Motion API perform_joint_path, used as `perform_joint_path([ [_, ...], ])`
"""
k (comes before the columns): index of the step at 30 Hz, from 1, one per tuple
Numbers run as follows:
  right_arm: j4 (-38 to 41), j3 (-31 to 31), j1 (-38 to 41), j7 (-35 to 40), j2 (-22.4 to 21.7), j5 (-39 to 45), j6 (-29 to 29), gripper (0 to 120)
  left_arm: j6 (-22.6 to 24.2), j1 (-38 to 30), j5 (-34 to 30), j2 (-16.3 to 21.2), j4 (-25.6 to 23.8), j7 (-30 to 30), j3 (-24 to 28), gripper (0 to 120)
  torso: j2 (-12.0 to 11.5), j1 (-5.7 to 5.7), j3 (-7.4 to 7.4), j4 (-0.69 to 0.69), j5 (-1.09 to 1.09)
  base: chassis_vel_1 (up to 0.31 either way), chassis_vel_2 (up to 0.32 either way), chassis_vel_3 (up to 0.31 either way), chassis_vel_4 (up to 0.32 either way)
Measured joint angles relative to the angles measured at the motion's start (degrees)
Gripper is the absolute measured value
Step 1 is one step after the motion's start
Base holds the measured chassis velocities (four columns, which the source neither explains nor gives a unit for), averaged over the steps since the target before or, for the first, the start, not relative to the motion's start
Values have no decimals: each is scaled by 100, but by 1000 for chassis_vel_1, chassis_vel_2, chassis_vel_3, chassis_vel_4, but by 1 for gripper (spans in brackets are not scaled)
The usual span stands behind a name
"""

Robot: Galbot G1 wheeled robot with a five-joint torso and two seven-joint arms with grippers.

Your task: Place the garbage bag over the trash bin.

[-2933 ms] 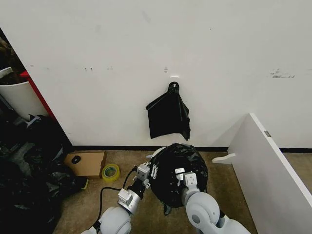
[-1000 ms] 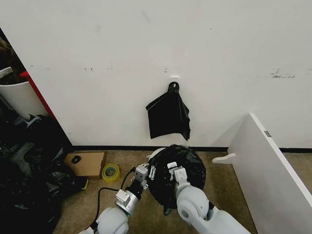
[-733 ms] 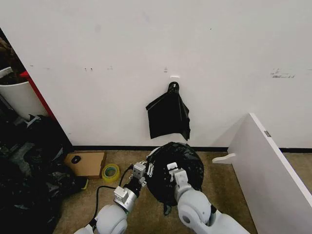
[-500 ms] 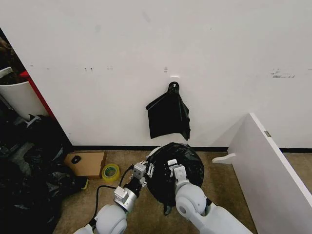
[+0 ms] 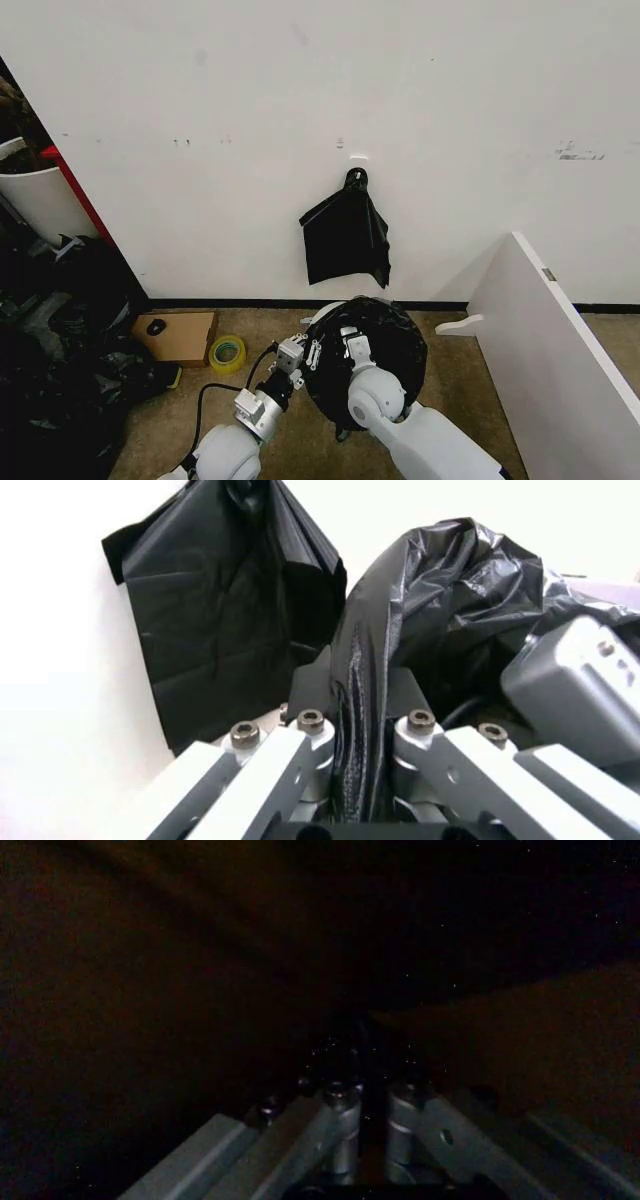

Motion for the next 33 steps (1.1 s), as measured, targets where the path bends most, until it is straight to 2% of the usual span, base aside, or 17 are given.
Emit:
perform_joint_path([
  [9,56,101,-80,-15,-83,-22,-18,0,-2,-18,-40,-1,16,-3,0,4,0,0,0,0,1,0,0,0,0],
  [13,792,36,-304,39,-238,-11,-221,0,-5,-73,-54,-29,95,-44,1,4,0,0,0,-1,0,0,0,0,0],
  [18,1019,-68,-346,40,-259,-21,-274,0,-5,-81,-114,-34,92,-28,20,4,0,0,0,0,0,0,0,0,0],
  [23,369,-138,-79,-23,-86,-229,-145,0,-42,-52,-244,7,-6,111,14,4,0,0,0,1,0,0,0,0,0],
  [33,-56,-94,30,-132,-67,-295,9,0,-79,3,-349,73,-99,201,-17,4,0,0,0,1,0,0,0,0,0],
])
